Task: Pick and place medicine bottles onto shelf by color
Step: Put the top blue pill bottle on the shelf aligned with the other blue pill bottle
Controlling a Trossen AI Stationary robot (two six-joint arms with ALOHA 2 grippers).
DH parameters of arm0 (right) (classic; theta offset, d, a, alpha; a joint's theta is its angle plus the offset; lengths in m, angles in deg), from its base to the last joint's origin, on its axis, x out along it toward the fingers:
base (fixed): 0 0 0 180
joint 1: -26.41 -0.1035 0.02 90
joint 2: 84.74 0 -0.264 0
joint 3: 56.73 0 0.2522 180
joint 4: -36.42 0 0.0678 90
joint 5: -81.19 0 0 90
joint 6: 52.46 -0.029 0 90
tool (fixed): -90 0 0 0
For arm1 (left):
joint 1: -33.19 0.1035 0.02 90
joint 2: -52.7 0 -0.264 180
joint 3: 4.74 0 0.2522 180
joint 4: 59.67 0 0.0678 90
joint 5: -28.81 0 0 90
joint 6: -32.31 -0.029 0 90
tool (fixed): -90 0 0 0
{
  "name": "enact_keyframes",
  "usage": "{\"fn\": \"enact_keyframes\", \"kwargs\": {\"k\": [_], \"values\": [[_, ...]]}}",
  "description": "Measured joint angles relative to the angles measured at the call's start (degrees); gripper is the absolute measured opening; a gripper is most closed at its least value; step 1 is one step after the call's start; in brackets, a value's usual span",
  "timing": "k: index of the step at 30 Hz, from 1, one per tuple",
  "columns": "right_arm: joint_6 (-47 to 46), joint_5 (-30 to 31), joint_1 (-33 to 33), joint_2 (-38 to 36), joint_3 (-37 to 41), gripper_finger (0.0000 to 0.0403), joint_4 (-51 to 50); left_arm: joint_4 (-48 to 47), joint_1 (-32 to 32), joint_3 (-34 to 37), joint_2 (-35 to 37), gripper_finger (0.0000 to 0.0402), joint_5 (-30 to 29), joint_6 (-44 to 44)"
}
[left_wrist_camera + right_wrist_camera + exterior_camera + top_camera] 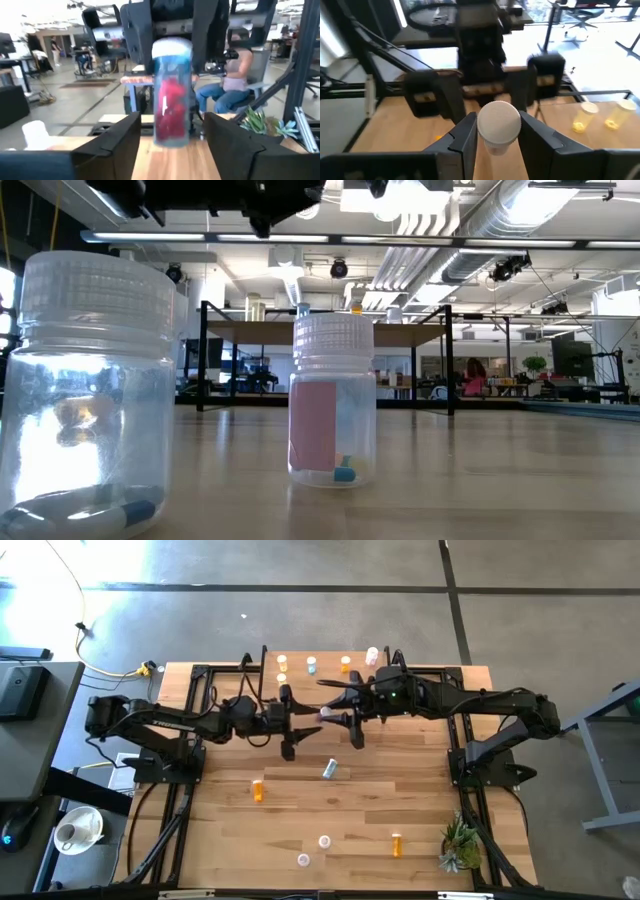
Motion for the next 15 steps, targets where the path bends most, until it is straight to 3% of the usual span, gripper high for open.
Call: {"fn": "enact_keyframes", "kwargs": {"k": [7,15], "values": [[2.5,3.0,2.2,0.0,0.0,0.0112,-0.1,-11.8,0.0,0.0,8.8,0.0231,-3.8,-6.7],[4.5,8.6,7.6,0.0,-1.5,0.0112,1.1,-27.0,0.0,0.0,21.3,0.0231,-6.0,-7.1]]}}
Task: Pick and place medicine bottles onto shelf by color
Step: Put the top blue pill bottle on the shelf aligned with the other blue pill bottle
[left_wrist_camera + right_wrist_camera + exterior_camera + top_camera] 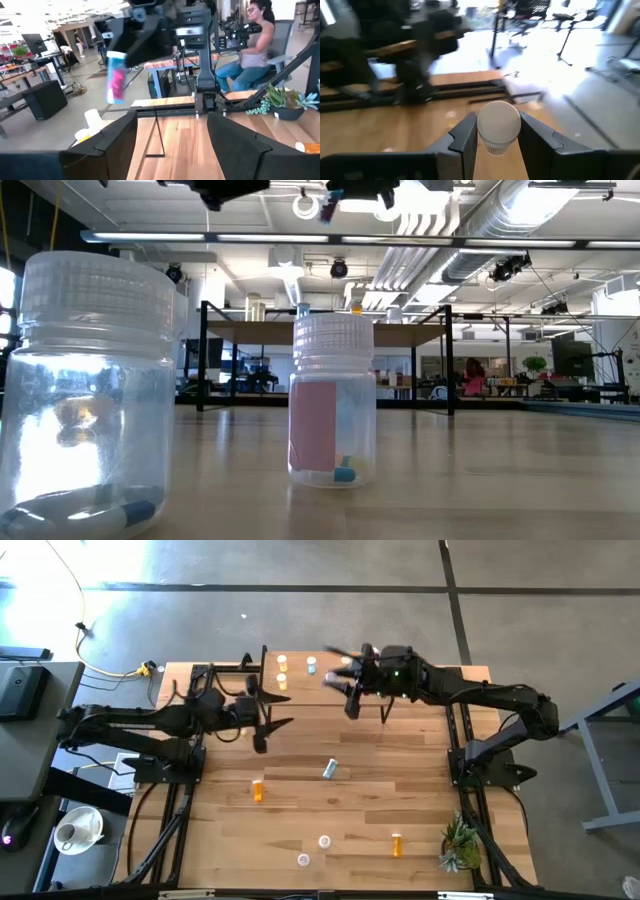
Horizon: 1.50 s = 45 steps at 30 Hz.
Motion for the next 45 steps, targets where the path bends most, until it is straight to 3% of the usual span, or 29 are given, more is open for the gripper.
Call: {"fn": "enact_keyframes", "kwargs": {"k": [7,15,24,36,45], "values": [[0.1,0.1,4.8,1.7,-6.3,0.0112,-1.3,-9.3,0.0,0.1,9.2,0.0222,0.2,2.1],[-0.8,-4.9,7.9,9.7,-15.4,0.0112,-8.2,-6.1,0.0,8.3,13.5,0.0207,2.5,7.4],[-2.6,-7.4,8.9,17.7,-15.6,0.0112,-9.3,1.9,0.0,16.8,14.7,0.0205,2.3,12.0],[-2.1,-7.4,8.9,25.4,-15.6,0.0112,-9.5,2.0,0.0,17.1,14.7,0.0203,2.2,12.5],[-1.5,-6.0,9.5,27.1,-15.6,0.0112,-9.8,2.0,0.0,17.1,14.7,0.0202,2.2,12.5]]}}
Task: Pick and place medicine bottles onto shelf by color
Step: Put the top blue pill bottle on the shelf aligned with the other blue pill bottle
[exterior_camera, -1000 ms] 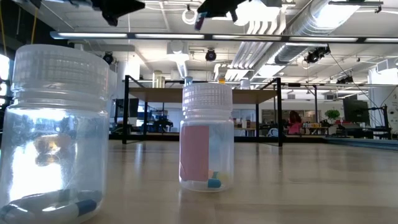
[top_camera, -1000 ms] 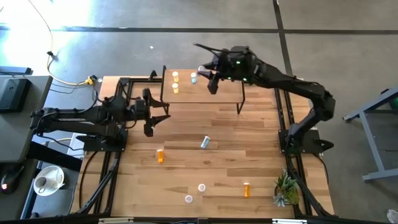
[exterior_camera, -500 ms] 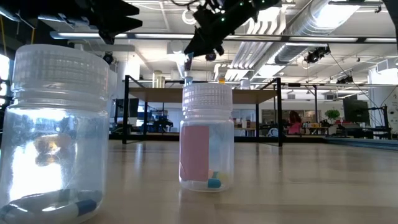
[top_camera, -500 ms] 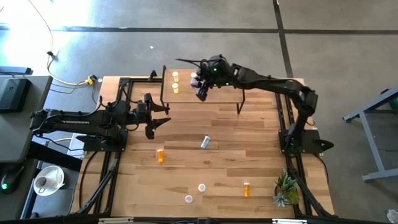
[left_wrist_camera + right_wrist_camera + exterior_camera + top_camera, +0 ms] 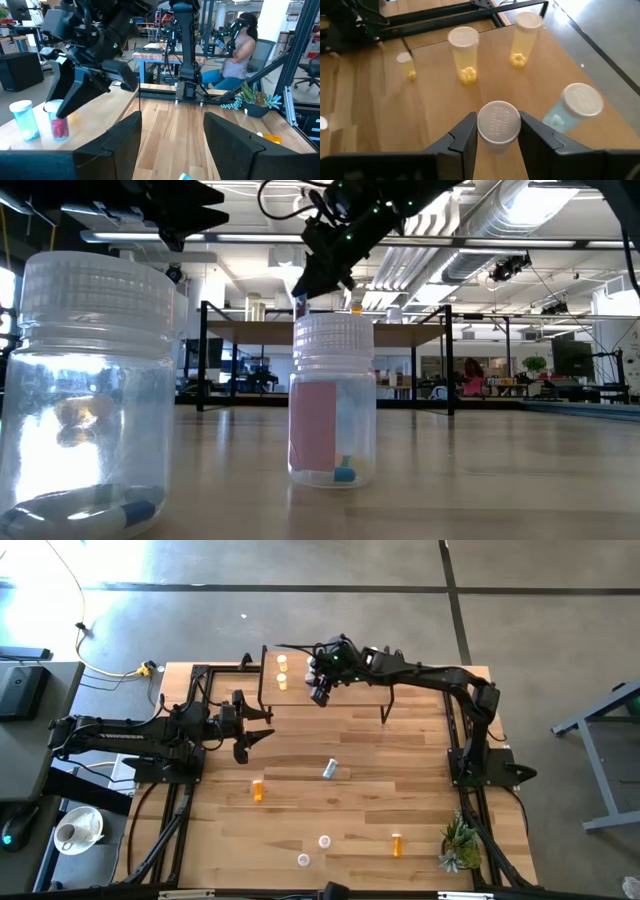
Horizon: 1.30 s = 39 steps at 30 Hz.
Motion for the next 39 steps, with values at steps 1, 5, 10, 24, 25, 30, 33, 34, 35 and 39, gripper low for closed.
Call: {"fn": "enact_keyframes", "kwargs": {"k": [1,5,10,24,25,30,33,34,35,39], "values": [[0.0,0.0,0.1,0.1,0.0,0.0112,0.2,0.0,0.0,0.0,0.0,0.0202,0.0,0.0],[-0.4,0.0,0.4,0.8,0.0,0.0112,0.3,0.0,0.0,0.0,0.0,0.0202,0.0,0.0],[-0.5,-0.6,0.3,1.0,0.0,0.0112,0.0,0.0,0.0,0.0,0.0,0.0202,0.0,0.0],[-0.6,1.3,0.3,1.0,0.0,0.0125,-0.3,-0.1,0.0,0.0,0.0,0.0202,0.0,0.0],[-0.6,1.4,0.3,1.0,0.0,0.0128,-0.3,-0.1,0.0,0.0,0.0,0.0202,0.0,0.0],[-0.5,1.4,0.3,1.1,0.0,0.0145,-1.1,-0.1,0.0,0.0,0.0,0.02,0.0,0.0],[-0.5,1.4,0.3,1.1,0.0,0.016,-0.7,-0.1,0.0,0.0,0.0,0.02,0.0,0.0],[-0.5,1.4,0.3,1.1,0.0,0.0164,-0.7,-0.2,0.0,0.0,0.0,0.02,0.0,0.0],[-0.5,1.4,0.3,1.1,0.0,0.0169,-0.7,-0.2,0.0,0.0,0.0,0.02,0.0,0.0],[-0.5,1.4,0.3,1.0,0.0,0.0176,-0.1,-0.4,0.0,0.0,0.0,0.02,0.0,0.0]]}}
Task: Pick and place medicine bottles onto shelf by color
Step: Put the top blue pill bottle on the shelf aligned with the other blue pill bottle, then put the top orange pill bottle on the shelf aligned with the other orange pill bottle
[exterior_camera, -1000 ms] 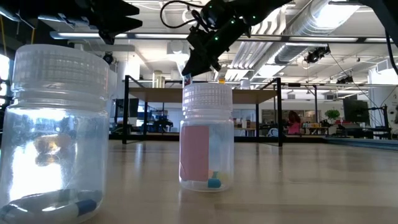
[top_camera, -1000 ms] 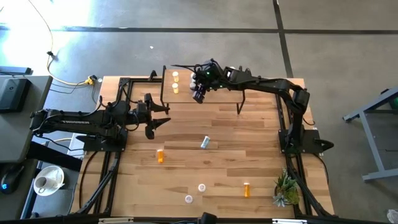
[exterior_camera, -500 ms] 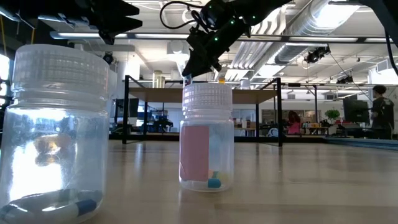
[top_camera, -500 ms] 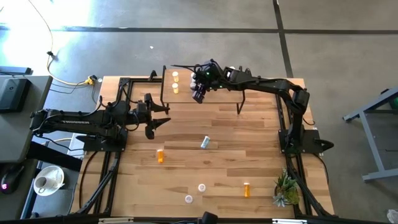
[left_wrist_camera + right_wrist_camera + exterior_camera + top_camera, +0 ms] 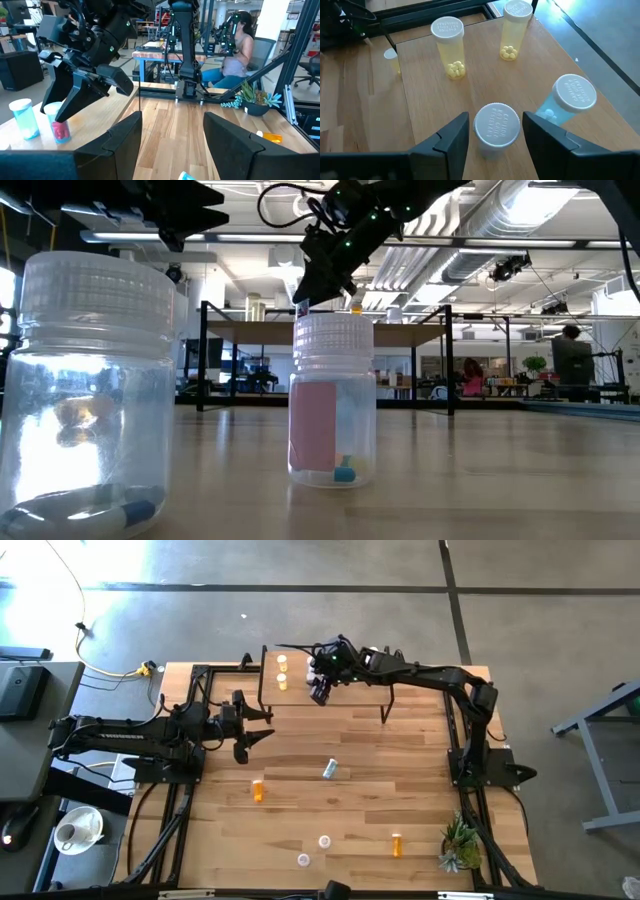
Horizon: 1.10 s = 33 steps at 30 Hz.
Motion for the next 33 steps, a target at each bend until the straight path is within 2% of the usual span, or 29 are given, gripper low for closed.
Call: {"fn": "enact_keyframes", "kwargs": {"k": [8,20,27,33], "values": [[0.0,0.0,0.0,-0.7,-4.3,0.0177,-4.3,-0.5,0.0,0.0,0.0,0.02,0.0,0.0],[1.9,-0.2,-2.1,-0.8,-15.3,0.0177,-26.9,-7.7,-0.1,0.0,0.0,0.02,-1.6,0.5],[2.1,-0.2,-5.9,-0.8,-16.0,0.0177,-36.1,-16.1,-0.2,0.0,0.0,0.02,-0.5,11.6],[2.1,-0.2,-9.3,-0.8,-16.0,0.0177,-38.7,-25.7,-0.3,0.0,0.0,0.02,1.4,23.5]]}}
